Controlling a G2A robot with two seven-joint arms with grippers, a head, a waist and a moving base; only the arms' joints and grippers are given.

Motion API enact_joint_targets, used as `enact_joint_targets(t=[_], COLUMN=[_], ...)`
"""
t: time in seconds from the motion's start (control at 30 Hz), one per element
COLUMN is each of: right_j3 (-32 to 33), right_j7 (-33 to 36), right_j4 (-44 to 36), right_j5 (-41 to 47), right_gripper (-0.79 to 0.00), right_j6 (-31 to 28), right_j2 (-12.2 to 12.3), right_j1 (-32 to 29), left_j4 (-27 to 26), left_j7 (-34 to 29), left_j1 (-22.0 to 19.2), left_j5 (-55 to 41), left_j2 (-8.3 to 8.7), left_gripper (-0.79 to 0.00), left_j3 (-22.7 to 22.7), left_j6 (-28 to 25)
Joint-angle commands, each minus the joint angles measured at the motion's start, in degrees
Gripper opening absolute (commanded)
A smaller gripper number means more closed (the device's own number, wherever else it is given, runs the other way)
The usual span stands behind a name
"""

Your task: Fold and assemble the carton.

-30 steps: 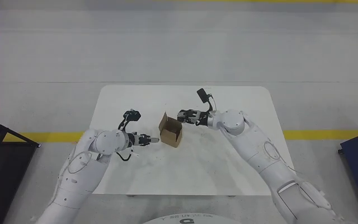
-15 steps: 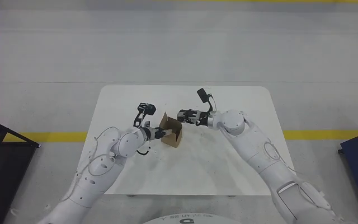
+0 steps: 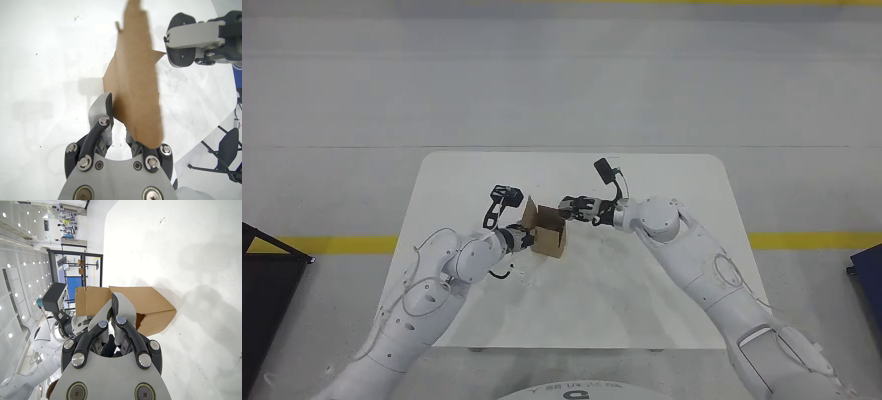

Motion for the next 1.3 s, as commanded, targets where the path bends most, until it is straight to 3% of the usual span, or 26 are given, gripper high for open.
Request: enact_joint_targets(t=[0.0,0.37,0.53,0.73,0.97,1.27], right_j3=[0.0,0.5,3.0,2.4,-0.3,-3.7], right_j7=[-0.1,-0.4,0.3,2.0,-4.7,-1.1], right_j4=[-0.1,-0.7,-0.2,1.5,3.0,5.3], right_j5=[-0.1,-0.5,6.6,6.2,2.8,0.7], right_gripper=[-0.785,-0.785,-0.785,-0.785,-0.785,-0.785], right_j6=[0.1,-0.5,-4.0,-2.6,4.4,5.9], right_j2=[0.0,0.0,-0.1,-0.3,-1.3,-2.2], right_j1=[-0.1,-0.6,-1.0,0.6,2.2,3.7], left_j4=[0.1,0.7,0.9,1.2,1.1,1.4], left_j7=[0.1,0.2,0.1,-0.2,-0.5,-0.8], left_j1=[0.0,-0.6,-0.9,-1.1,-1.4,-2.1], left_j5=[-0.2,-0.3,-0.2,0.4,1.4,1.7], left_j2=[-0.01,-0.28,-0.37,-0.47,-0.65,-0.96], left_gripper=[-0.785,-0.785,-0.785,-0.785,-0.785,-0.785], left_j3=[-0.1,0.4,0.5,0.8,1.2,1.7], left_j6=[-0.2,-0.5,-0.3,0.1,1.3,2.3])
